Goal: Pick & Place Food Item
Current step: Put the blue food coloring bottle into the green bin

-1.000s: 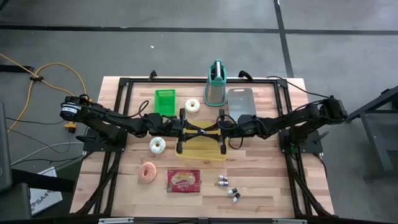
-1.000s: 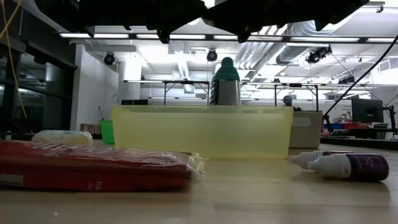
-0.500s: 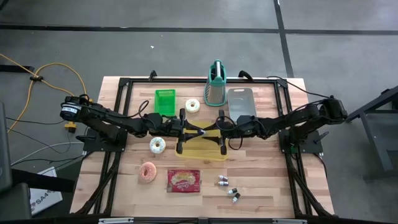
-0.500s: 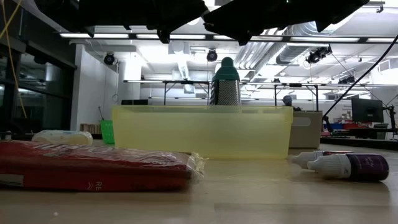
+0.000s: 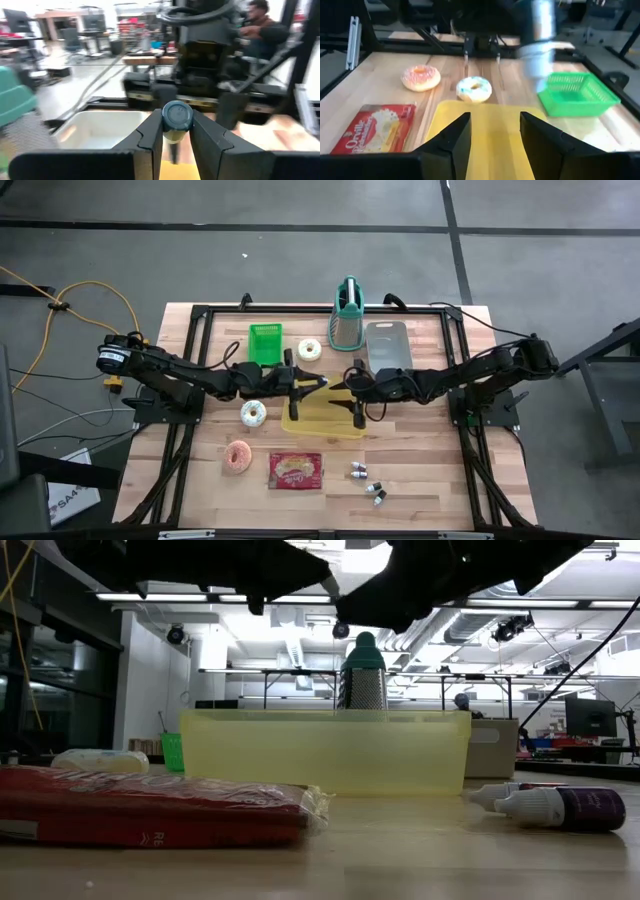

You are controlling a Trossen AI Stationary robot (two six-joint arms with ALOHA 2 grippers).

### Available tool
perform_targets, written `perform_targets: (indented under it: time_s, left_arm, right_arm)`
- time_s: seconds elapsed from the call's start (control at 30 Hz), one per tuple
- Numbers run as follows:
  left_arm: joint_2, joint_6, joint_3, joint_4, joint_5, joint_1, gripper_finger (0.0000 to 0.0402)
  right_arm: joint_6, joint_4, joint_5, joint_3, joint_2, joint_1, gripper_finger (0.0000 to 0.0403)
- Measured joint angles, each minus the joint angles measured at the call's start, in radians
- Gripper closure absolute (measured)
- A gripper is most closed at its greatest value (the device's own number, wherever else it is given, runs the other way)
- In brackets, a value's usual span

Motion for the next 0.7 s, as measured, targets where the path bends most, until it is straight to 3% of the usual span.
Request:
perform_targets:
  time_s: [0.2,0.4,0.7]
  left_arm:
    - [-0.004,-0.033,0.000,-0.027,-0.110,0.003,0.0324]
    - [-0.082,-0.181,0.000,-0.274,-0.141,0.077,0.0324]
    - [-0.190,-0.237,-0.020,-0.531,-0.140,0.227,0.0323]
  right_arm:
    - [0.051,-0.059,-0.007,0.000,0.000,0.003,0.0245]
    - [0.061,-0.073,-0.008,0.000,0.000,0.026,0.0244]
    - [0.062,-0.074,-0.001,0.000,0.000,0.062,0.0245]
